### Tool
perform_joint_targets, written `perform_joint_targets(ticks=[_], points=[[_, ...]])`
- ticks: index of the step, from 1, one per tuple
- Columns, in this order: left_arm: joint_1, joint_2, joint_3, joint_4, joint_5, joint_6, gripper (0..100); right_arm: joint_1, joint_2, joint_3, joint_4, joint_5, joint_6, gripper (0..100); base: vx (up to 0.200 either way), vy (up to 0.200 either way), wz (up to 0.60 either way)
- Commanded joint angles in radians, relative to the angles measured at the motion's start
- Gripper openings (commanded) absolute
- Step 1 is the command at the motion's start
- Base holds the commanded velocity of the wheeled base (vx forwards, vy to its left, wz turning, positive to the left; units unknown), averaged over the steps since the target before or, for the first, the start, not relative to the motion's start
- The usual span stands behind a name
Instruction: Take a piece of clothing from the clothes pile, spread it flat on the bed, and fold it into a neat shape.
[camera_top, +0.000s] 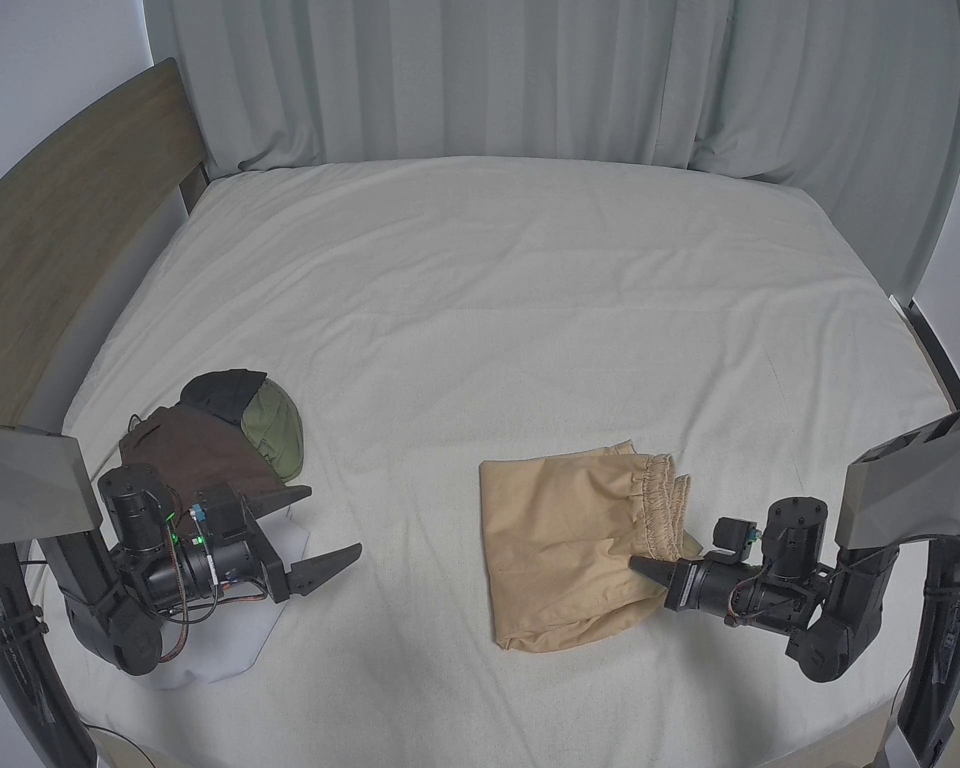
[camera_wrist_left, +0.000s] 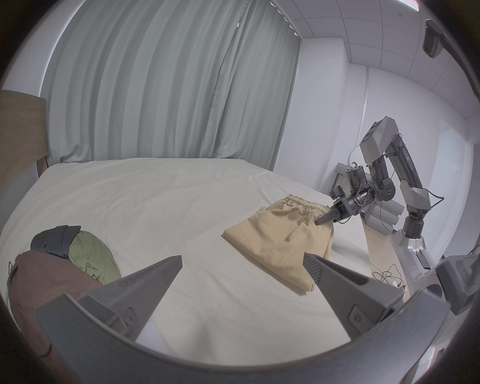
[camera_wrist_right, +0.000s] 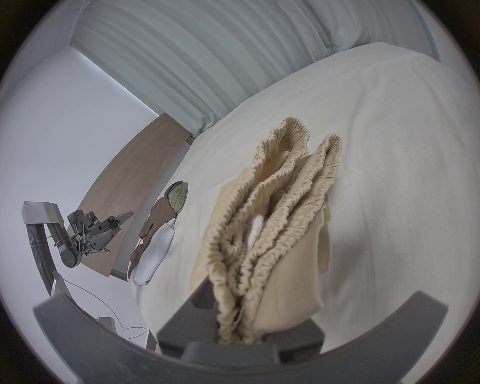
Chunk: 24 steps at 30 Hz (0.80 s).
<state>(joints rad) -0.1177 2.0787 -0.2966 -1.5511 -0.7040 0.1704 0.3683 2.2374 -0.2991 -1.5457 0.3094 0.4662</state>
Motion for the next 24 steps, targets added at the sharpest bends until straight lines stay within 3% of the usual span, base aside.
perform_joint_targets(ticks=[1,24], points=[[0.0,0.001,0.001,-0.001,0.0,0.0,100,0.001,-0.007,0.0,-0.001,0.001,0.0,0,0.0,0.0,0.0],[-0.002,0.0,0.005,-0.001,0.0,0.0,100,0.06,-0.156,0.0,0.003,-0.001,0.0,0,0.0,0.0,0.0]])
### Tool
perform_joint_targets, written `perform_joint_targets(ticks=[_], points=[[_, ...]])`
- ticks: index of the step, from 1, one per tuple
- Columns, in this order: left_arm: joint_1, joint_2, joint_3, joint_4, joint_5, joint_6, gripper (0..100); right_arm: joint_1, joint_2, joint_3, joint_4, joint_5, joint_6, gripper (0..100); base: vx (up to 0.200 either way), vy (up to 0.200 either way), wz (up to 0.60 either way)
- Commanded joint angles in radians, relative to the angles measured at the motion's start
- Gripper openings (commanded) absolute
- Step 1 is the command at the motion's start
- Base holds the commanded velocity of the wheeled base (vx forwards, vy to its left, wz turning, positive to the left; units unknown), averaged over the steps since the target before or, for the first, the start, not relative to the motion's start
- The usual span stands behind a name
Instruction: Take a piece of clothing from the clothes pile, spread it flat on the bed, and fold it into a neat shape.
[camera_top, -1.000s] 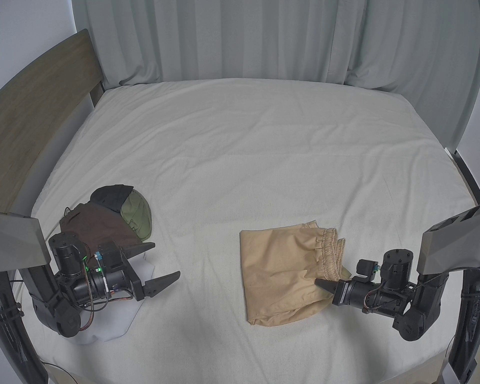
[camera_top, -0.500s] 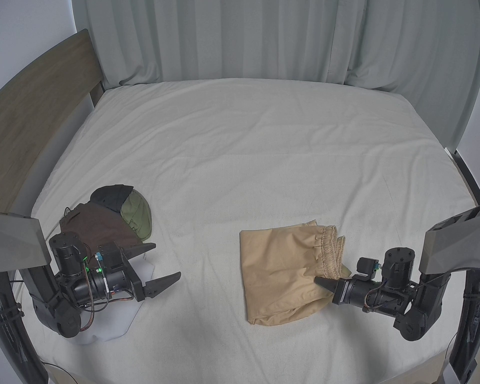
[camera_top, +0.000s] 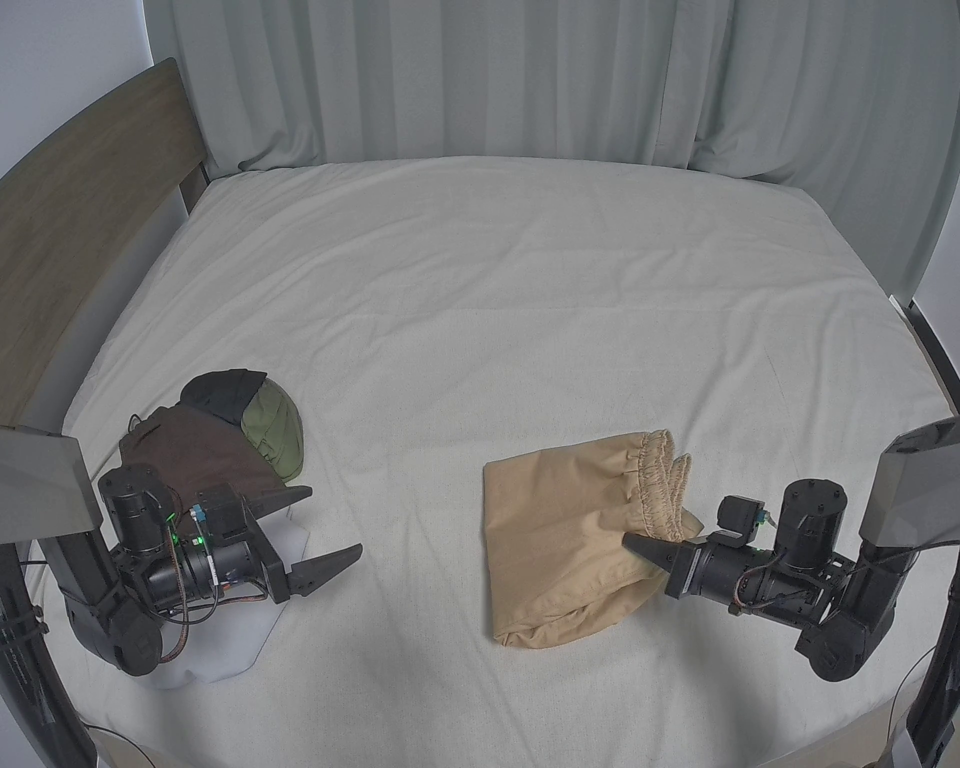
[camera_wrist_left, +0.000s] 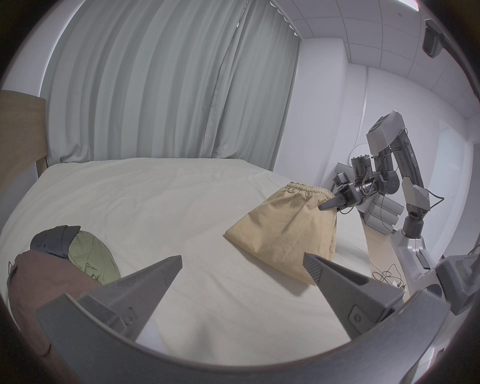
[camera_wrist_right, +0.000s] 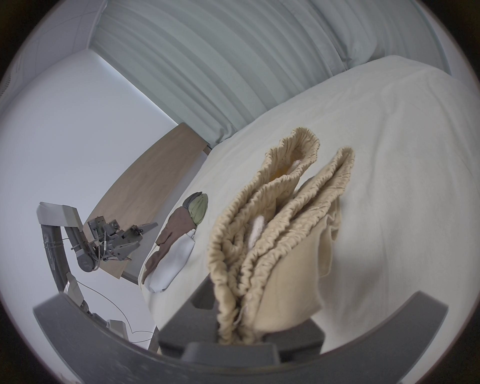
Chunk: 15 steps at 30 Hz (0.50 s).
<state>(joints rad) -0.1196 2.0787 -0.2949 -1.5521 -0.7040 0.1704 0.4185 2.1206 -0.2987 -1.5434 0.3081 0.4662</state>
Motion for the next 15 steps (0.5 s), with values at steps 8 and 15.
perform_joint_targets(ticks=[8,15], points=[[-0.002,-0.003,0.005,0.0,0.0,0.0,100,0.026,-0.067,-0.002,-0.001,0.003,0.0,0,0.0,0.0,0.0],[-0.002,-0.017,0.008,0.001,0.0,0.0,100,0.04,-0.103,-0.031,0.0,0.008,-0.001,0,0.0,0.0,0.0]])
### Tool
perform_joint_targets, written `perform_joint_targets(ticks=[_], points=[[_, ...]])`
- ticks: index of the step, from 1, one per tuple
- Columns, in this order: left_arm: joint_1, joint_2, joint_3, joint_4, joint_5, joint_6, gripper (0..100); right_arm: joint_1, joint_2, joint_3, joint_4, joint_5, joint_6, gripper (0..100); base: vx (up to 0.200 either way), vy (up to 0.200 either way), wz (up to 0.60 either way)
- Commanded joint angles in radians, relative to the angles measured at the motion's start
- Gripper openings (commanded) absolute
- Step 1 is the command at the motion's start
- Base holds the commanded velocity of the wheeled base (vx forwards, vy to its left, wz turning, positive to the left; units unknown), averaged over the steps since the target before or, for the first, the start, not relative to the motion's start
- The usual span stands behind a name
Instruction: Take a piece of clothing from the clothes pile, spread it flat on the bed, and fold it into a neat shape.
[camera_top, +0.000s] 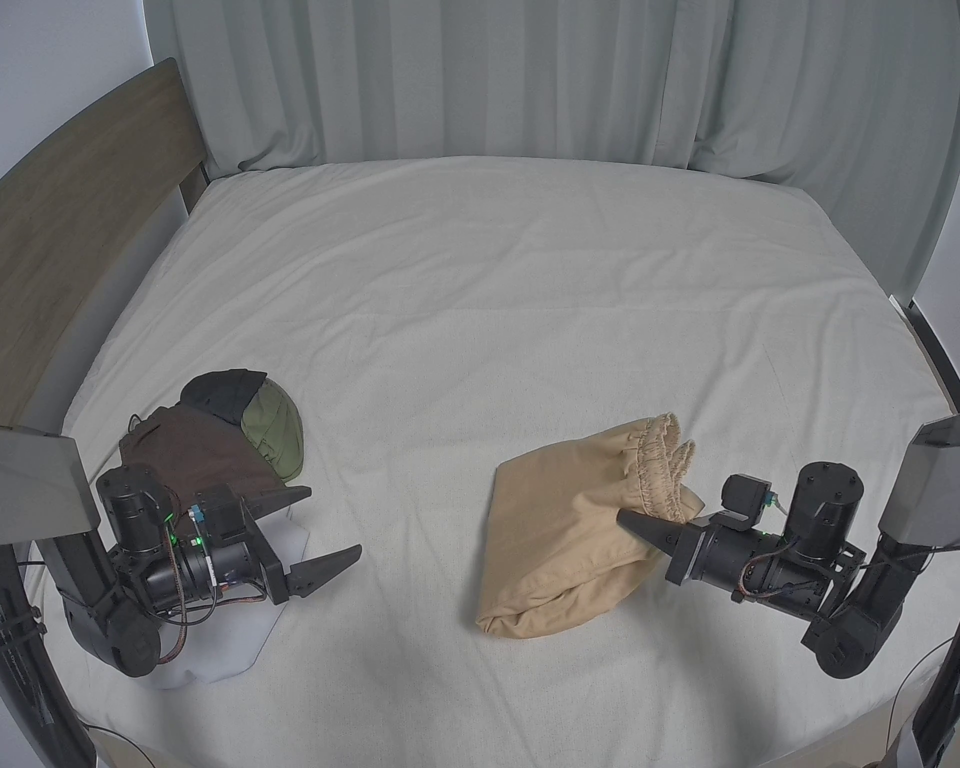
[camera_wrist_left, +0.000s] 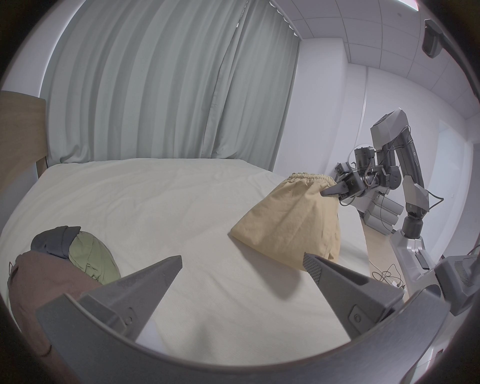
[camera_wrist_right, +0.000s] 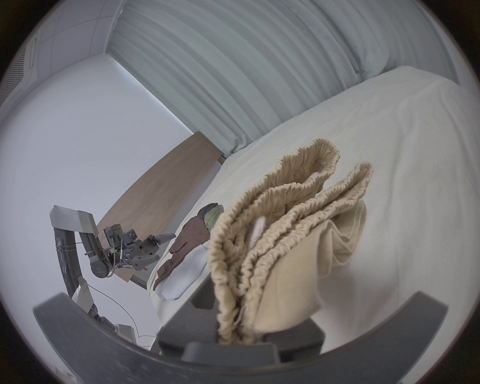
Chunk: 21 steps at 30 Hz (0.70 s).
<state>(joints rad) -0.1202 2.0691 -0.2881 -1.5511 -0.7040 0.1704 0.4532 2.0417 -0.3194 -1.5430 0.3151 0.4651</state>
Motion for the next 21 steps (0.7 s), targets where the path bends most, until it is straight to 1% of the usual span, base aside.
perform_joint_targets(ticks=[1,4,8,14,18,21], points=[[-0.001,-0.007,0.001,0.0,0.0,0.0,100,0.005,-0.025,-0.01,0.0,0.001,0.0,0,0.0,0.0,0.0],[-0.003,-0.007,0.006,-0.001,0.0,0.0,100,-0.01,-0.028,-0.047,0.0,0.05,-0.002,0,0.0,0.0,0.0],[-0.003,-0.007,0.006,0.0,0.0,0.0,100,-0.01,-0.028,-0.086,0.001,0.058,-0.003,0,0.0,0.0,0.0],[-0.006,-0.011,0.006,-0.001,0.0,0.0,100,-0.008,-0.021,-0.155,0.001,0.102,-0.003,0,0.0,0.0,0.0],[-0.006,-0.009,0.004,-0.001,0.0,0.0,100,-0.007,-0.018,-0.185,0.003,0.117,0.003,0,0.0,0.0,0.0],[-0.007,-0.009,0.004,-0.001,0.0,0.0,100,-0.008,0.008,-0.242,0.009,0.13,0.017,0,0.0,0.0,0.0]])
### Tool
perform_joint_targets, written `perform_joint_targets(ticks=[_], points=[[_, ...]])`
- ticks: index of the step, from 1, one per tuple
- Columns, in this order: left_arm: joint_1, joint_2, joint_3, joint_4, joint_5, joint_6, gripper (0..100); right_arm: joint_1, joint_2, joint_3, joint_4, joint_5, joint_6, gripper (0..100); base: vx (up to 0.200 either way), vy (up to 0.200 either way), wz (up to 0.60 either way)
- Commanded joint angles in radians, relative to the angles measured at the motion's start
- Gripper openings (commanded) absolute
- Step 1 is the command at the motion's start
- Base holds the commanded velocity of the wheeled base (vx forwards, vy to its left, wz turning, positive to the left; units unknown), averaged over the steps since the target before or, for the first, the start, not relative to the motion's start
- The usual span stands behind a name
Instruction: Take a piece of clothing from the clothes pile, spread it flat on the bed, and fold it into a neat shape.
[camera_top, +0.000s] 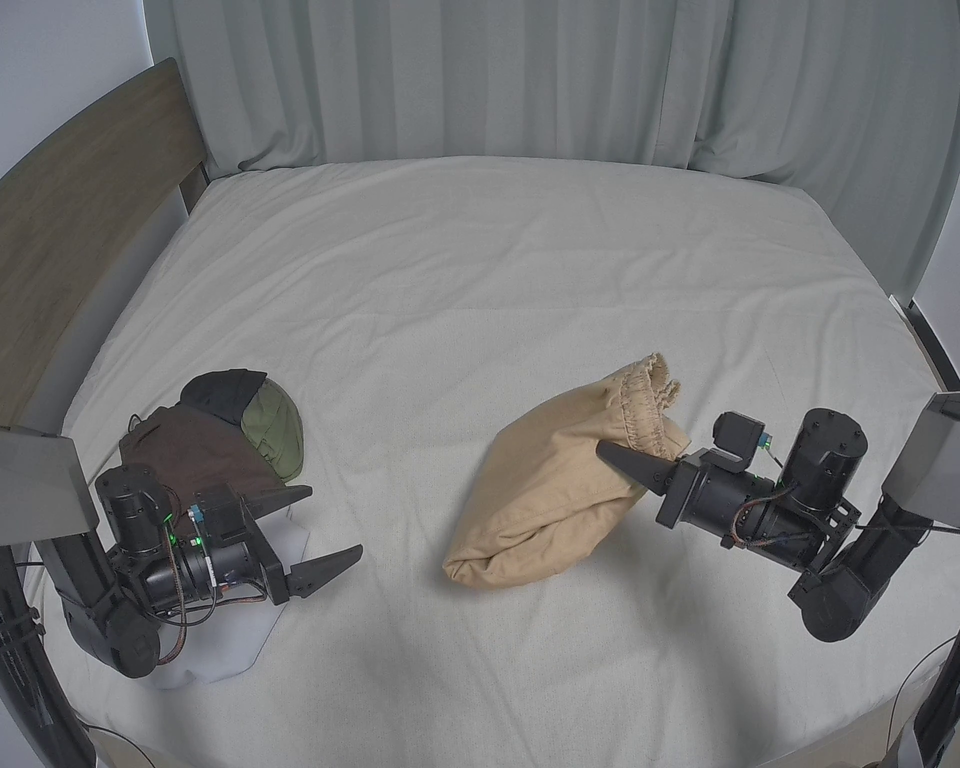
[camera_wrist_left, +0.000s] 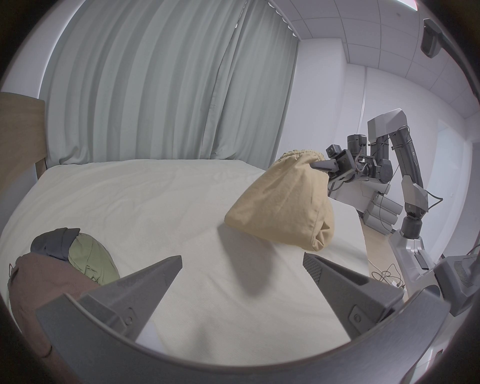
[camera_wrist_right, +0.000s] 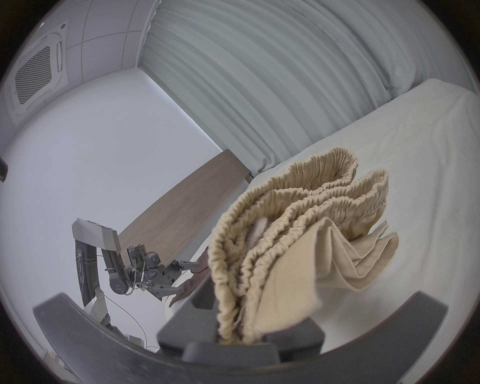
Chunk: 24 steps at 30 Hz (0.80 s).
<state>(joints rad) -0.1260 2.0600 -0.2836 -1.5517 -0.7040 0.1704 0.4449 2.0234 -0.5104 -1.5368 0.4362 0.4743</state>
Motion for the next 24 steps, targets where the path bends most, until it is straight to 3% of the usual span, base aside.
perform_joint_targets(ticks=[1,8,17,24], points=[[-0.001,0.0,0.0,-0.001,0.0,0.0,100,0.0,0.034,-0.066,0.003,0.009,0.009,0,0.0,0.0,0.0],[-0.001,-0.001,0.001,0.001,0.0,0.0,100,-0.009,0.083,-0.163,0.007,0.05,0.014,0,0.0,0.0,0.0],[-0.003,0.0,0.0,0.001,0.0,0.0,100,-0.045,0.12,-0.281,0.007,0.104,0.144,0,0.0,0.0,0.0],[-0.003,0.0,0.003,0.001,0.0,0.0,100,-0.078,0.219,-0.459,0.086,0.113,0.152,0,0.0,0.0,0.0]])
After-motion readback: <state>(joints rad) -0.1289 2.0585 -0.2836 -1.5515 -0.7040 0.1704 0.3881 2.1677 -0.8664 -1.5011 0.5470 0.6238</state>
